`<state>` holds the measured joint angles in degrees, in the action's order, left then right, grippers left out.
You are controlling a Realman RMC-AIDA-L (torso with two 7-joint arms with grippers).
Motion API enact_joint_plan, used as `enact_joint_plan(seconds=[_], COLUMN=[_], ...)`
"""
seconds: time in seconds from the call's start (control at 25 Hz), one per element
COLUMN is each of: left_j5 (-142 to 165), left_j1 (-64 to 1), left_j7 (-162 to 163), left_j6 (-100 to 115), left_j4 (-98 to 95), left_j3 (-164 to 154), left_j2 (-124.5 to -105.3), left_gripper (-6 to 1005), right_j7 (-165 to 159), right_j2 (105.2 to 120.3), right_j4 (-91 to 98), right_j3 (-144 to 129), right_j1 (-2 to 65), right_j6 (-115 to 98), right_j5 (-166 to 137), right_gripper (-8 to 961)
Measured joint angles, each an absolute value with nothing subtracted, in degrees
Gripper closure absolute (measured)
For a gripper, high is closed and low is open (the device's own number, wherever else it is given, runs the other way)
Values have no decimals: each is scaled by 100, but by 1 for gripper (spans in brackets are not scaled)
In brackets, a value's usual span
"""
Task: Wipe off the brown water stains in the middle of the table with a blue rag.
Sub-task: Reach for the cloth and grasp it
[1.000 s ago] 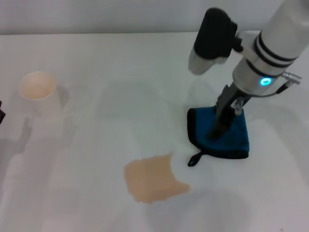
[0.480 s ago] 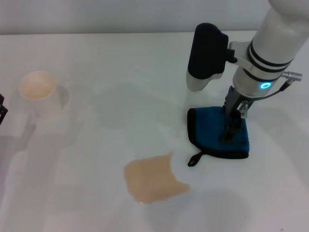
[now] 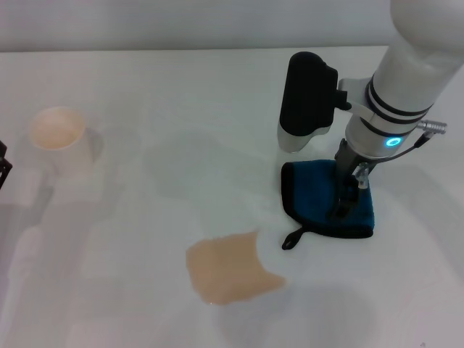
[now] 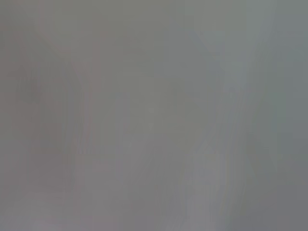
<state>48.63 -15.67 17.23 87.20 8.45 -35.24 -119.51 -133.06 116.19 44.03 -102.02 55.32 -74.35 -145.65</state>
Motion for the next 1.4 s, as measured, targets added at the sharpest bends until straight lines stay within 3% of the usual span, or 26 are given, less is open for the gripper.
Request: enact_joint_plan(seconds=[0.84, 1.16, 1.4], left_j5=[4878, 4867, 4863], left_j1=[-1597, -1600, -1600], left_j7=[1723, 1723, 1723], left_j6=[8718, 8718, 8718], left_j4=[843, 844, 843], left_j3=[-3524, -3524, -3524], left_j2=[-11946, -11944, -11944], left_gripper=[107, 107, 106], right_j7=[-13308, -13307, -13310], right_j2=[11614, 11625, 11629], right_j4=[4037, 4029, 4002], right_j3=[-10424, -10404, -10338], right_j1=[5629, 5676, 5735], right_j6=[-7220, -7263, -7316], right_j5=[-14339, -14343, -14369], right_gripper=[223, 360, 389])
